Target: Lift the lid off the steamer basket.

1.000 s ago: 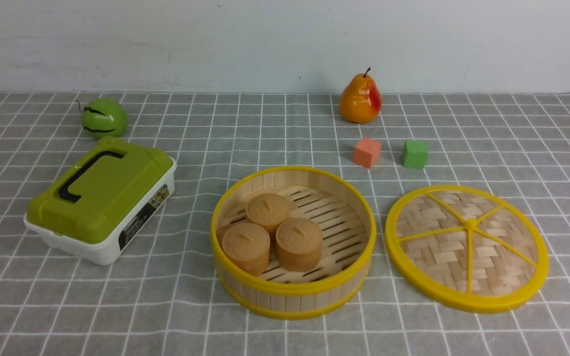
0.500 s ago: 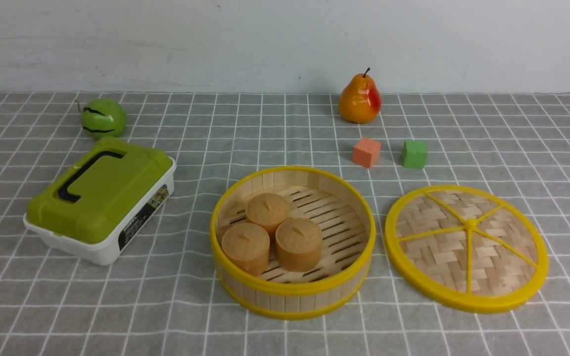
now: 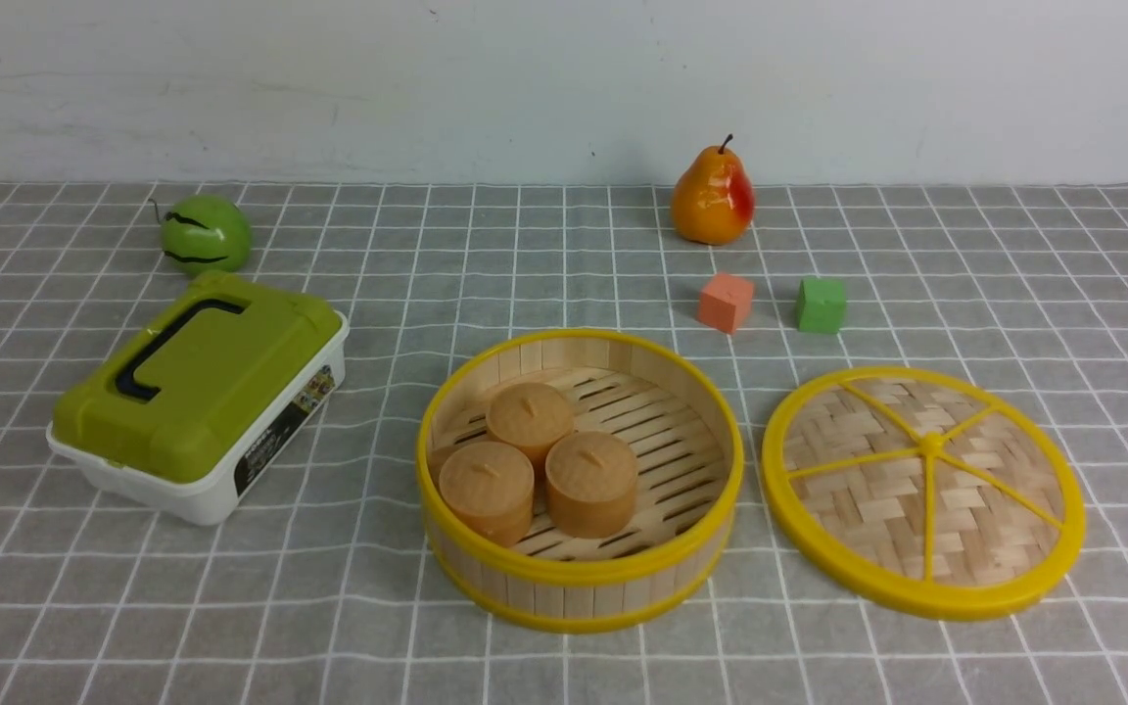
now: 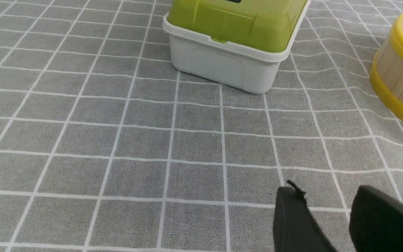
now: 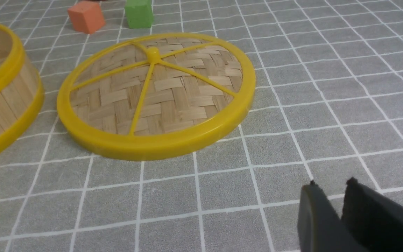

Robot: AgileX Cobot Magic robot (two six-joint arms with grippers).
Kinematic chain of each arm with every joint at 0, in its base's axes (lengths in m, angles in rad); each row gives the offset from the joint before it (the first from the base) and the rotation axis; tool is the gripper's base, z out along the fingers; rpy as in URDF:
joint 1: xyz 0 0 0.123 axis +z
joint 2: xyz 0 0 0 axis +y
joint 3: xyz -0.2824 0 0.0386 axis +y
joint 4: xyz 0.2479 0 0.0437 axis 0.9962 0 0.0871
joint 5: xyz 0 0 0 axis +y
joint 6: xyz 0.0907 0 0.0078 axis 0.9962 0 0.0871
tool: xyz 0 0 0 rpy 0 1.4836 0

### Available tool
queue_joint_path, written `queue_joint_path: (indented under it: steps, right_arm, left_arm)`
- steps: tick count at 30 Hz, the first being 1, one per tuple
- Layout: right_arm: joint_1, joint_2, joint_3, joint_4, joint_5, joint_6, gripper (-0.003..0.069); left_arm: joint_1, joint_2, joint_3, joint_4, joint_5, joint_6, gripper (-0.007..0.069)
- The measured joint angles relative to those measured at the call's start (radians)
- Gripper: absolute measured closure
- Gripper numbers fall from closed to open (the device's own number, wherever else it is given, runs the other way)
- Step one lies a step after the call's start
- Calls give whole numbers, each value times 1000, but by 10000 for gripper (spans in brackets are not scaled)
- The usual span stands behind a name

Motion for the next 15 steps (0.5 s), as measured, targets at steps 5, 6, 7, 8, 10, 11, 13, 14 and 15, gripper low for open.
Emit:
queue_joint_path:
  steps: [5, 6, 7, 8, 10, 11, 13, 14, 15]
  right_arm:
    - [0, 0, 0, 0, 0, 0, 550]
    - [0, 0, 0, 0, 0, 0, 548]
    - [0, 0, 0, 0, 0, 0, 546]
    - [0, 0, 0, 0, 0, 0, 546]
    - [0, 0, 0, 0, 0, 0, 543]
    - [0, 0, 0, 0, 0, 0, 541]
    - [0, 0, 0, 0, 0, 0, 540]
    - [0, 0, 0, 0, 0, 0, 540]
    - [0, 0, 0, 0, 0, 0, 540]
  left_arm:
    - [0, 0, 0, 0, 0, 0, 386]
    - [0, 0, 0, 0, 0, 0, 386]
    - [0, 0, 0, 0, 0, 0, 386]
    - [0, 0, 0, 0, 0, 0, 386]
    - [0, 0, 0, 0, 0, 0, 386]
    - [0, 0, 0, 0, 0, 0, 386]
    - [0, 0, 0, 0, 0, 0, 386]
    - [0, 0, 0, 0, 0, 0, 386]
    - [0, 0, 0, 0, 0, 0, 386]
